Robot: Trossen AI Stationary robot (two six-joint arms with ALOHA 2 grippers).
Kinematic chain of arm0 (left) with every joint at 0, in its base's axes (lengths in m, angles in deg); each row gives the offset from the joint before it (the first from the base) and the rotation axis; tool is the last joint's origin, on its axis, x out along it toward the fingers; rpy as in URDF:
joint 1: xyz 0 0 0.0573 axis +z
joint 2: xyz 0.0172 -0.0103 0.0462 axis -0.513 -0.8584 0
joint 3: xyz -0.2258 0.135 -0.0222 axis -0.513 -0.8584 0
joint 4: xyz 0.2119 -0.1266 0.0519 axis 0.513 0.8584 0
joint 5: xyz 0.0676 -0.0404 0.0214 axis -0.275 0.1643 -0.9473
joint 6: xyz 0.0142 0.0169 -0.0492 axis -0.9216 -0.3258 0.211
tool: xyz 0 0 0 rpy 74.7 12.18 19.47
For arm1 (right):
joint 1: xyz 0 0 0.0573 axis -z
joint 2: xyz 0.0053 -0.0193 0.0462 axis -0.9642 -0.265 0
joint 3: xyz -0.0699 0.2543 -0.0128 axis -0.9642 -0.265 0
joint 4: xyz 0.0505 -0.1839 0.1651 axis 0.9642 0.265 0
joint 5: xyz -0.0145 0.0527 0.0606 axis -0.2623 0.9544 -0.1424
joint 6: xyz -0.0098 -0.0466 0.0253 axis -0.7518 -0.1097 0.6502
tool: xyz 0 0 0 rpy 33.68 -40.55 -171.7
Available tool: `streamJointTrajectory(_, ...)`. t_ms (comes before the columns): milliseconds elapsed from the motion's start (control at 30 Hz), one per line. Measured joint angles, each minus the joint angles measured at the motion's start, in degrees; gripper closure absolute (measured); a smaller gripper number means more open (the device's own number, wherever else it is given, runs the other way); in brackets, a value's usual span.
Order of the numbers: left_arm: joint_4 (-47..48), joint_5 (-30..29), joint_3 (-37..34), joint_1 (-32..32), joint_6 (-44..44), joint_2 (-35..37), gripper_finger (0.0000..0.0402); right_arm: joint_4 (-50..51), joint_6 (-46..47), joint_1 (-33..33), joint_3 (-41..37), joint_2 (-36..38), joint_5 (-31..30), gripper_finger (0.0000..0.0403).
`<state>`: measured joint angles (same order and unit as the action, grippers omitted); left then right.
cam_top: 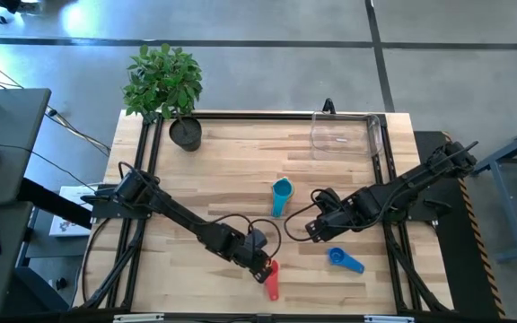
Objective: Nest measuring cups in basket
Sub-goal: Stack the red measuring cup on the light blue measuring cup
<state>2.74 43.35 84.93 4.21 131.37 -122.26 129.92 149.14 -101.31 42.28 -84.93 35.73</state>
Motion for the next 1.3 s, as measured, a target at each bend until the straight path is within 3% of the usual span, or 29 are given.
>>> streamJointTrajectory(333, 0.57, -1.12, 0.0, 0.09, -0.33, -1.25, 0.0299, -0.67, 0.44, 0.0, 0.02, 0.01, -0.16, 0.0351)
streamJointTrajectory(700, 0.26, -0.78, 0.0, 0.0, -5.97, -1.11, 0.0392, -2.24, 0.46, 0.0, 0.02, 0.02, -0.31, 0.0351)
streamJointTrajectory(1000, 0.99, 3.41, 0.07, 1.41, -12.3, 1.12, 0.0397, -2.58, 3.07, 0.0, 0.02, 0.0, -2.54, 0.0351)
streamJointTrajectory(1300, 3.33, 3.91, 0.04, 5.71, -18.02, 6.19, 0.0396, -0.54, 9.97, 0.0, 0.07, 0.0, -6.07, 0.0351)
